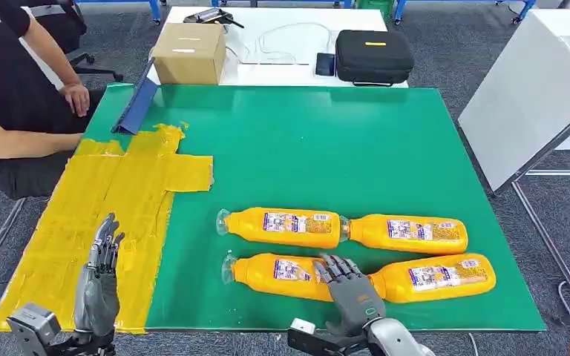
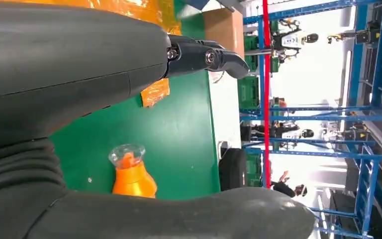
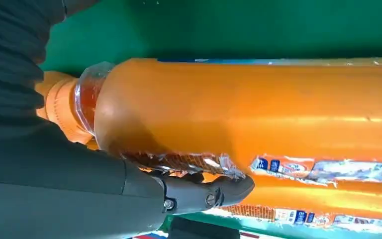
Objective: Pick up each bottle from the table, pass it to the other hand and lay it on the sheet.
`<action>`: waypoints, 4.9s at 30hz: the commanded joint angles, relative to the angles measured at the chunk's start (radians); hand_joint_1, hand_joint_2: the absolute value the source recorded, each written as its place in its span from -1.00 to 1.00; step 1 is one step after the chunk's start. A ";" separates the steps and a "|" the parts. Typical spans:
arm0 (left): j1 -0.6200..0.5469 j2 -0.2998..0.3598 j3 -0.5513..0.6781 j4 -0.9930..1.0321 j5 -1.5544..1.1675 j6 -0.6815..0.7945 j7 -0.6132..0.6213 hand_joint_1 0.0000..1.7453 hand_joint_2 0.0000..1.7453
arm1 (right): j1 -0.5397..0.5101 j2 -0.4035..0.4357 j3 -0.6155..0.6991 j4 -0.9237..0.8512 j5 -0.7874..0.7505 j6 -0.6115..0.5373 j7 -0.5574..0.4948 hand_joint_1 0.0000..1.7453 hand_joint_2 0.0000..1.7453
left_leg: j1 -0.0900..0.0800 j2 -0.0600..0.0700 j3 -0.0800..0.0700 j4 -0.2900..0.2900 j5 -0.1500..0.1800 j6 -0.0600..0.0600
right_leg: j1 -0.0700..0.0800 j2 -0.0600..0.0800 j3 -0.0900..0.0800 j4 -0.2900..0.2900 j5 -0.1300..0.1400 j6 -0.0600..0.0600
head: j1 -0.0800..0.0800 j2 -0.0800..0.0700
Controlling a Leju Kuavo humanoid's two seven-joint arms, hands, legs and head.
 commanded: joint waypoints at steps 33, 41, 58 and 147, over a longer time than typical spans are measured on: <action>-0.025 0.022 0.030 0.042 0.070 0.014 0.032 -1.00 -1.00 | -0.213 -0.149 0.129 0.250 -0.248 0.177 -0.038 1.00 1.00 | 0.001 -0.002 0.010 -0.001 0.000 -0.002 | 0.001 0.000 0.009 -0.002 -0.001 -0.004 | 0.000 0.000; -0.033 0.037 0.021 0.065 0.100 0.018 0.033 -1.00 -1.00 | -0.235 -0.168 0.115 0.216 -0.519 0.198 -0.137 1.00 1.00 | 0.001 0.000 0.011 0.000 0.000 -0.002 | 0.000 0.002 0.010 -0.001 0.000 -0.003 | 0.000 0.000; 0.011 -0.027 0.085 0.045 0.338 -0.055 0.197 -1.00 1.00 | 0.051 0.179 -0.093 -0.098 -0.565 -0.208 -0.382 1.00 1.00 | 0.002 0.001 0.004 0.000 -0.001 -0.002 | 0.002 0.002 0.014 0.000 0.000 -0.002 | 0.000 0.000; -0.083 0.129 -0.147 -0.047 -0.408 0.404 -0.023 1.00 1.00 | -0.198 0.275 0.079 0.135 -0.444 -0.161 -0.315 -1.00 1.00 | 0.004 -0.004 0.006 0.001 -0.003 -0.006 | 0.003 -0.002 0.005 0.000 -0.003 -0.005 | 0.000 0.000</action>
